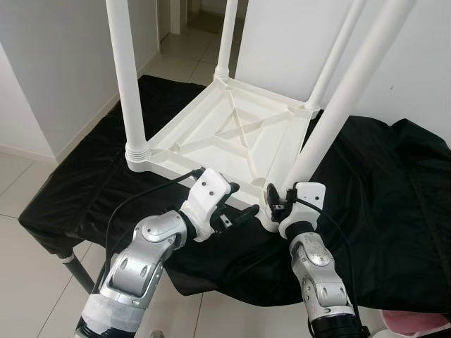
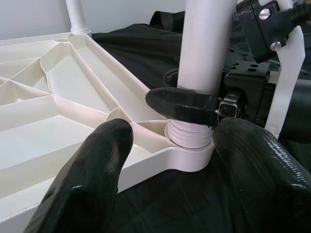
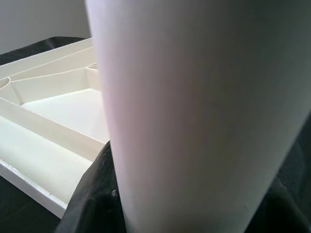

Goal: Building children table

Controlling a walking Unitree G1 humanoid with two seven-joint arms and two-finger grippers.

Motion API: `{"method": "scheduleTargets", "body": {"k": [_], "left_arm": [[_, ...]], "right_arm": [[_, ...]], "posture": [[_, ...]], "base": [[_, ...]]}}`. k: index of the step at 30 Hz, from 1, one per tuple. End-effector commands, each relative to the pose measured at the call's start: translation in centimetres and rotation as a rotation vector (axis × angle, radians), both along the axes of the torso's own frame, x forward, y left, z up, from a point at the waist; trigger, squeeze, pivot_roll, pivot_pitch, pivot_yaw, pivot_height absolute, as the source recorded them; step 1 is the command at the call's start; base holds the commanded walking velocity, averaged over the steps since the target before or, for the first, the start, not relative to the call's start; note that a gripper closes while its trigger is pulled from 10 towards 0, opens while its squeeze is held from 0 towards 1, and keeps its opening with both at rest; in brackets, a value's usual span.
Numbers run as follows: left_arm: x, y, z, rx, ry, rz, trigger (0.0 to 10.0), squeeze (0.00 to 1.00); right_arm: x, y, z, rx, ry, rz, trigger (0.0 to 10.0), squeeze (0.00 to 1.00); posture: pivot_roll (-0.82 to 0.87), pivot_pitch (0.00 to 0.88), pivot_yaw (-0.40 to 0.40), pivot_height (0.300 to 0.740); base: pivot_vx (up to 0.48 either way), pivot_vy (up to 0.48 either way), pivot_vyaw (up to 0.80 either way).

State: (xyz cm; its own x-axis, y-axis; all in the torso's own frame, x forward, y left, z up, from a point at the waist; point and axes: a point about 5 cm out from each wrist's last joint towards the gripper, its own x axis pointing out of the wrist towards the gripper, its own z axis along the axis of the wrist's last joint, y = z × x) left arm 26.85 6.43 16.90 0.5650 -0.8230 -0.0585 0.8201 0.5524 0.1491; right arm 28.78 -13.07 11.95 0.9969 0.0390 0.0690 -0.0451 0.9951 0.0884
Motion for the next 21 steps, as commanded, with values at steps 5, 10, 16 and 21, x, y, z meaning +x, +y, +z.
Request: {"method": "scheduleTargets", "body": {"k": [5, 10, 16, 21], "left_arm": [[0.1, 0.0, -0.2, -0.002, -0.007, 0.061, 10.0, 0.0], [-0.1, -0.2, -0.5, 0.002, 0.001, 0.052, 10.0, 0.0], [0.1, 0.0, -0.3, 0.005, -0.002, 0.056, 10.0, 0.0], [0.2, 0.2, -0.2, 0.016, -0.002, 0.051, 10.0, 0.0]], "right_arm": [[0.0, -0.9, 0.3, -0.042, -0.021, 0.024, 10.0, 1.0], [0.1, -1.5, 1.0, -0.065, -0.063, 0.105, 10.0, 1.0], [0.1, -2.3, 1.0, -0.049, -0.069, 0.252, 10.0, 1.0], [0.2, -3.1, 1.2, -0.064, -0.088, 0.395, 10.0, 0.0]], "posture": [[0.04, 0.0, -0.103, 0.74], [0.03, 0.0, -0.101, 0.74], [0.04, 0.0, -0.09, 0.74], [0.04, 0.0, -0.08, 0.74]], "base": [[0.0, 0.0, 0.0], [0.0, 0.0, 0.0], [0.0, 0.0, 0.0], [0.0, 0.0, 0.0]]}}
